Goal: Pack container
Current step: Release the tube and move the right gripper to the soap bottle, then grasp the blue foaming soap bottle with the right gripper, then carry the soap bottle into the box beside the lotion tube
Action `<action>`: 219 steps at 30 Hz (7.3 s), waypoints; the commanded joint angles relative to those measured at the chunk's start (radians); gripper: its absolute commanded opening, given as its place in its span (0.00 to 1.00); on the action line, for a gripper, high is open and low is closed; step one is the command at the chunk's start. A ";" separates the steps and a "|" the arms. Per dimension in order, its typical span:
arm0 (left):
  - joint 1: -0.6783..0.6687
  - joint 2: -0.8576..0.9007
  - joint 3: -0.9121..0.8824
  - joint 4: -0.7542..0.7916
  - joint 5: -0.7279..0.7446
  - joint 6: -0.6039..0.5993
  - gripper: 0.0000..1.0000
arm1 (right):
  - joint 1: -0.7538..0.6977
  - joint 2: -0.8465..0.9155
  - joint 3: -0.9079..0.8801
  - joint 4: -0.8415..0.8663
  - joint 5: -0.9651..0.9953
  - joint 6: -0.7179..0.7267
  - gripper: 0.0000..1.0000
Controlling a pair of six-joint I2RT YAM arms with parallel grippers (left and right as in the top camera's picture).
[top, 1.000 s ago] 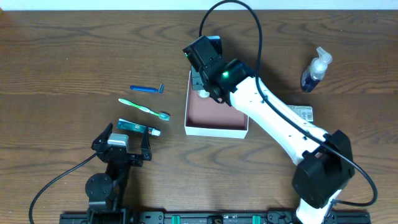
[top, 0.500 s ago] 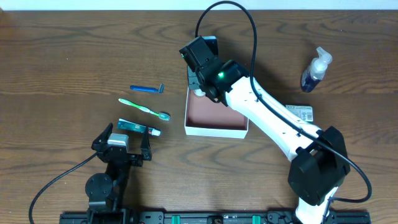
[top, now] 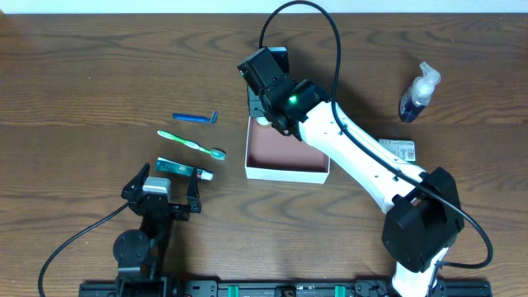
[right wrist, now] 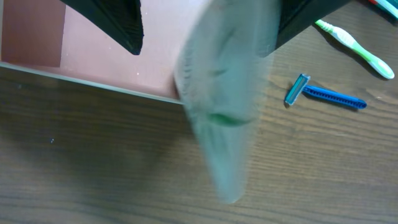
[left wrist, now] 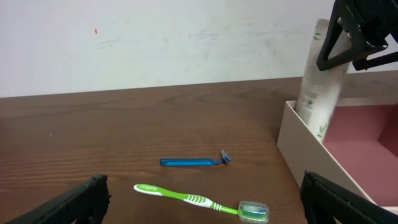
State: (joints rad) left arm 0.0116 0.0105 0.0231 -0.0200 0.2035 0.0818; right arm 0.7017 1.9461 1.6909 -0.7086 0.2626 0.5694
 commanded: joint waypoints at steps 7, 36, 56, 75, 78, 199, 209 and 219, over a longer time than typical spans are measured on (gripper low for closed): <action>0.005 -0.005 -0.019 -0.032 0.014 -0.001 0.98 | 0.015 -0.009 0.014 0.010 0.015 -0.016 0.61; 0.005 -0.005 -0.019 -0.032 0.014 -0.001 0.98 | -0.443 -0.335 0.095 -0.372 0.138 -0.293 0.96; 0.005 -0.005 -0.019 -0.032 0.014 -0.001 0.98 | -0.871 -0.029 0.095 -0.275 -0.303 -0.661 0.99; 0.005 -0.005 -0.019 -0.032 0.014 -0.001 0.98 | -0.871 0.090 0.095 -0.246 -0.338 -0.723 0.53; 0.005 -0.005 -0.019 -0.032 0.014 -0.001 0.98 | -0.871 0.090 0.095 -0.248 -0.338 -0.720 0.45; 0.005 -0.005 -0.019 -0.032 0.014 -0.001 0.98 | -0.238 0.052 0.095 0.027 -0.558 -0.706 0.50; 0.005 -0.005 -0.019 -0.032 0.014 -0.001 0.98 | -0.243 -0.088 0.097 -0.032 -0.555 -0.657 0.55; 0.005 -0.005 -0.019 -0.032 0.014 -0.001 0.98 | -0.242 -0.251 0.097 -0.309 -0.522 -0.523 0.16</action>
State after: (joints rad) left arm 0.0116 0.0101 0.0231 -0.0200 0.2031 0.0818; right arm 0.4484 1.7103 1.7809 -0.9707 -0.2699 -0.0315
